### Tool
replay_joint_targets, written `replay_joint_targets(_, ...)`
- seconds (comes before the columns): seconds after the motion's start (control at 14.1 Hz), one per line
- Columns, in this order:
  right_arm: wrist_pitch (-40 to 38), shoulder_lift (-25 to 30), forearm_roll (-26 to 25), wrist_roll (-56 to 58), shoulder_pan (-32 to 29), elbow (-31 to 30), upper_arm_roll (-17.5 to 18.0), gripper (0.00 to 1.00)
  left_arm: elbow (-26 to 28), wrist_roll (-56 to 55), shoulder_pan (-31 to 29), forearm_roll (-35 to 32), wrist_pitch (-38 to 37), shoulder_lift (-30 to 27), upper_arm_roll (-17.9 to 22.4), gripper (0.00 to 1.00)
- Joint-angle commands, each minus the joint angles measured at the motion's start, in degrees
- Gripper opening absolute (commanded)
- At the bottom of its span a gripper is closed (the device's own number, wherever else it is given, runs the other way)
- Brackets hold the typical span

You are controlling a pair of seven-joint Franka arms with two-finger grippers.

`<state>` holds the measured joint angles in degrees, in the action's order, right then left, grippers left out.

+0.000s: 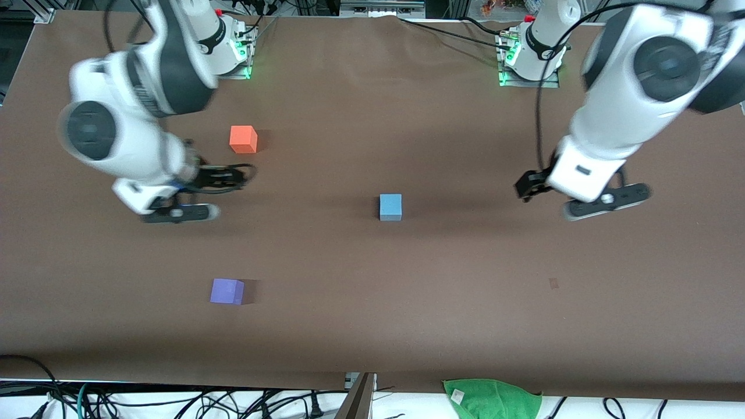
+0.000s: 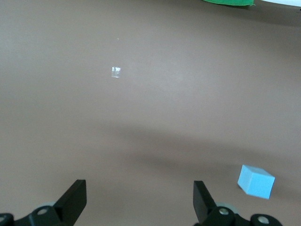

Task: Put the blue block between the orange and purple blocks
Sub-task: 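Release the cube and withdraw the left gripper while the right gripper reaches it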

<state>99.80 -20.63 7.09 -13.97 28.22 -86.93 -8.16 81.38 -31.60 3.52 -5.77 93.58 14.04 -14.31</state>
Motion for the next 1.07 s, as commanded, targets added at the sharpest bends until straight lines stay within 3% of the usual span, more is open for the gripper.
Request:
replay_joint_targets(0.0,4.7,-6.2,4.0,-8.1,5.4,4.2,0.1,1.0,1.7,8.7,-4.1,2.2,-3.7,-3.7,-0.3,1.0)
replay_joint_targets(0.28,16.4,-15.6,5.7,-21.2,12.9,9.1,1.5,1.0,2.2,20.2,-11.0,3.0,-4.4,-4.7,0.2,1.0)
replay_joint_targets(0.36,20.3,-17.9,5.8,-23.5,14.1,10.1,2.7,1.0,3.3,25.2,-11.1,5.3,-4.0,-6.2,2.3,1.0)
replay_joint_targets(0.5,27.8,-21.8,5.6,-27.8,17.3,11.9,3.3,1.0,7.3,28.1,-4.8,6.5,-2.7,-9.6,10.5,1.0)
replay_joint_targets(0.57,30.0,-23.0,5.2,-28.2,18.3,12.2,3.2,1.0,10.7,28.3,-2.7,6.2,-0.6,-12.1,12.6,1.0)
replay_joint_targets(0.71,31.7,-24.7,2.5,-28.2,19.9,12.3,3.1,1.0,16.6,28.6,-2.3,5.9,2.6,-16.1,12.7,1.0)
replay_joint_targets(0.99,32.0,-26.3,-0.1,-28.3,20.9,12.3,3.1,1.0,16.1,28.1,-2.2,5.9,-0.2,-15.5,12.5,1.0)
